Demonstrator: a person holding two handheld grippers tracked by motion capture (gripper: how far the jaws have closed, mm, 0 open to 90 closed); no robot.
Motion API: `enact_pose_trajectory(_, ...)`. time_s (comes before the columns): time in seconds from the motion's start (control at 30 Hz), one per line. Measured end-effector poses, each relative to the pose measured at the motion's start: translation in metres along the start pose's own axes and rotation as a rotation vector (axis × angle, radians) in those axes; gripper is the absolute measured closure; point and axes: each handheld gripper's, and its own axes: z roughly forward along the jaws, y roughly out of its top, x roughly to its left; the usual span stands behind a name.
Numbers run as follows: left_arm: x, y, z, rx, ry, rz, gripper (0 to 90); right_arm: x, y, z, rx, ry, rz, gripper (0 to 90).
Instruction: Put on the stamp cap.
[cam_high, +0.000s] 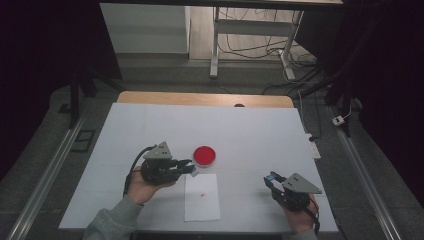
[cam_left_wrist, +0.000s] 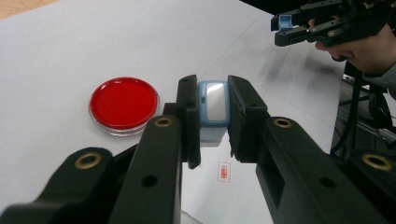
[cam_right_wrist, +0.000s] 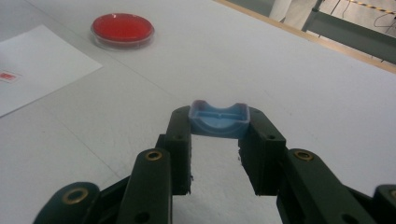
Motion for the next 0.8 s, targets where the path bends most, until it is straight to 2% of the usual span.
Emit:
enact_pose_trajectory(0.43, 0.001, 0.000, 0.003, 0.010, -0.003, 0.001, 75.8, 0.007, 0.003, 0.003, -0.010, 0.023, 0.005, 65.1)
enact_pose_trajectory(0.53, 0.001, 0.000, 0.004, 0.013, -0.003, 0.001, 75.8, 0.009, 0.005, 0.006, -0.026, 0.049, 0.030, 65.1)
enact_pose_trajectory(0.8, 0.000, -0.001, 0.006, 0.018, -0.004, 0.003, 75.8, 0.020, 0.011, 0.014, -0.034, 0.090, 0.030, 65.1)
